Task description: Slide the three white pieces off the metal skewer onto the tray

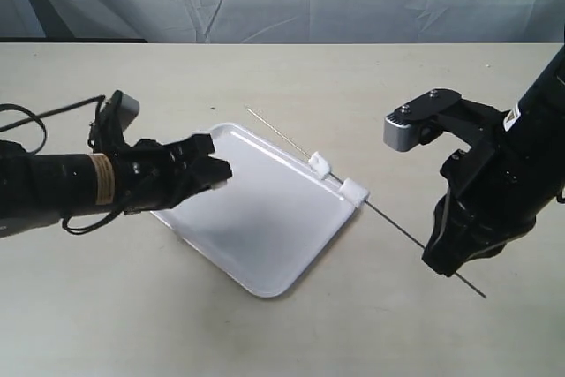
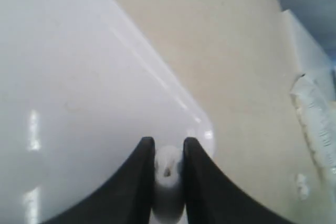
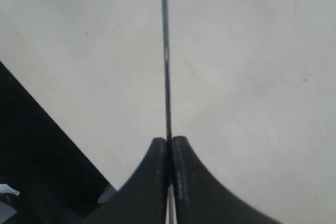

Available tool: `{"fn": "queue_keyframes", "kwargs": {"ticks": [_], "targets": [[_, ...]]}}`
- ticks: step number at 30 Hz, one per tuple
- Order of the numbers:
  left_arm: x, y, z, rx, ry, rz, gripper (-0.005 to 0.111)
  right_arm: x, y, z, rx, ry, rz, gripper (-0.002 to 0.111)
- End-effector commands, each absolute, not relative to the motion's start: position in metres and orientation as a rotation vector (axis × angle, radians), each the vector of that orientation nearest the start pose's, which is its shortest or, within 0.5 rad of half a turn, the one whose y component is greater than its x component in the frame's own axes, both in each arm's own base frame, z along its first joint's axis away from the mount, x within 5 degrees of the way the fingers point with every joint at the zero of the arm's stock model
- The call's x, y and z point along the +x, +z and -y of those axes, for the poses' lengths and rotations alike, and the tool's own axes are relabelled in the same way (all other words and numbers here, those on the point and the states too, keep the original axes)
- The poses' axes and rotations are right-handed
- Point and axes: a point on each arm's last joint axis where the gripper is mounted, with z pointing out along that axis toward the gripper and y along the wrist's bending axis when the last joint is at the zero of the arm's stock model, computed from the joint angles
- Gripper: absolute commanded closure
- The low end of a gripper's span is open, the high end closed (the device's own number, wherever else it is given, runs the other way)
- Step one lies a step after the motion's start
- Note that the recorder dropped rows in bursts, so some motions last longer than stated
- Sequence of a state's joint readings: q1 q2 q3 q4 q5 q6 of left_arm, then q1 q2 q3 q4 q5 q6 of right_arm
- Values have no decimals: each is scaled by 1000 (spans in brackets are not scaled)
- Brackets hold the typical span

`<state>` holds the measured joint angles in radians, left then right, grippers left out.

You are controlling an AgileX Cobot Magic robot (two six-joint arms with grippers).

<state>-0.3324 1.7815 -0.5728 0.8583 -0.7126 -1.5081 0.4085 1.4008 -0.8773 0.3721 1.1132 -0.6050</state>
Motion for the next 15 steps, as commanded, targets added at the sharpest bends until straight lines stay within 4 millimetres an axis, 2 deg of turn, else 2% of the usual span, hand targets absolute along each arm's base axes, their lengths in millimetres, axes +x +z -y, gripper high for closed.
{"fn": "queue_keyframes", "kwargs": {"ticks": [1,4,6,8,11,14,15], "targets": [[260,107,149,-178,-1078,-2383,87,199,237,-119,-1233,503,-2772,109],[267,100,153,-150,-1085,-2380,74,199,237,-119,-1221,504,-2778,109],[268,101,155,-141,-1111,-2360,67,200,237,-119,-1216,500,-2772,109],[268,111,160,-113,-1212,-2293,66,202,238,-119,-1172,492,-2768,109],[262,135,170,-32,-1467,-2132,66,207,238,-120,-1061,479,-2767,109],[257,153,175,-25,-1715,-1984,67,207,238,-120,-1060,480,-2771,109],[257,153,175,-42,-1724,-1988,67,206,238,-121,-1061,485,-2775,109]]}}
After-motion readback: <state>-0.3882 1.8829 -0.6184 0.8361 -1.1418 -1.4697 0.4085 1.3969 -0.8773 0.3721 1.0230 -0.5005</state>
